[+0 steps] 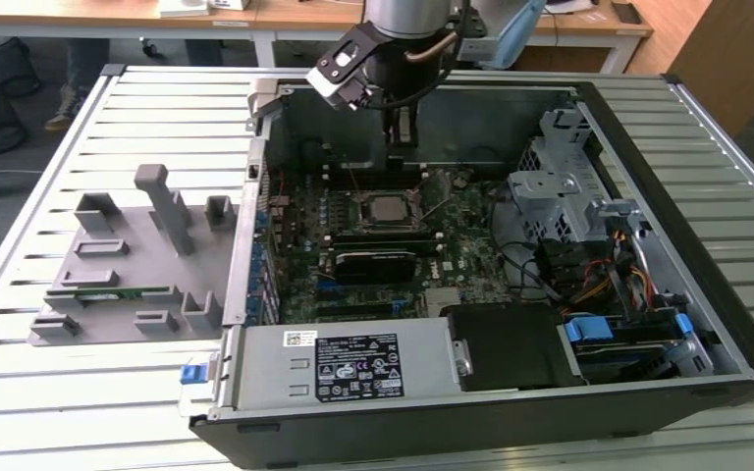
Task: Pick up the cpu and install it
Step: 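Close the cpu cover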
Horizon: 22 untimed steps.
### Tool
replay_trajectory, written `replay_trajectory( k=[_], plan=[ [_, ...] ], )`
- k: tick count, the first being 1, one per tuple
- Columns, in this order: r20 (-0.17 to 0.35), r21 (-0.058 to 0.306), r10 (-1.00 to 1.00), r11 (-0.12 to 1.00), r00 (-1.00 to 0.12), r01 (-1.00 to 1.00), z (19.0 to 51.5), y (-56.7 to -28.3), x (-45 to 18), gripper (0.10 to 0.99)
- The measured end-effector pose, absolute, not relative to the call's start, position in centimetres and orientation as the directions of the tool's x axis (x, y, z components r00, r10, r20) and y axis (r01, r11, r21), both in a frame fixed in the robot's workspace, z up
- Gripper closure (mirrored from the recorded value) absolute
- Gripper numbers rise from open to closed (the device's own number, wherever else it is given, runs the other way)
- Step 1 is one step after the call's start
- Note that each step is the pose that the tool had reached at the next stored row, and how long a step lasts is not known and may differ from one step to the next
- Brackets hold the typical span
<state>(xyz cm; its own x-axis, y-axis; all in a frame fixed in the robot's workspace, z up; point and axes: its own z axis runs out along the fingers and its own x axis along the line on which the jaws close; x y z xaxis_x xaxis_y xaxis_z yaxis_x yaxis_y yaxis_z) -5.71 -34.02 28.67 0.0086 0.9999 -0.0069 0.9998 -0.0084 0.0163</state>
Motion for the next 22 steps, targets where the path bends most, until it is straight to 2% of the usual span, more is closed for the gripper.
replay_trajectory(
  k=[4, 22],
  plan=[
    [-0.007, 0.016, 1.000, -0.009, 0.009, 1.000, 28.7, -35.0, -5.7, 0.929],
    [-0.007, 0.016, 1.000, 0.002, -0.002, 1.000, 27.8, -34.9, -2.1, 0.929]
  ],
)
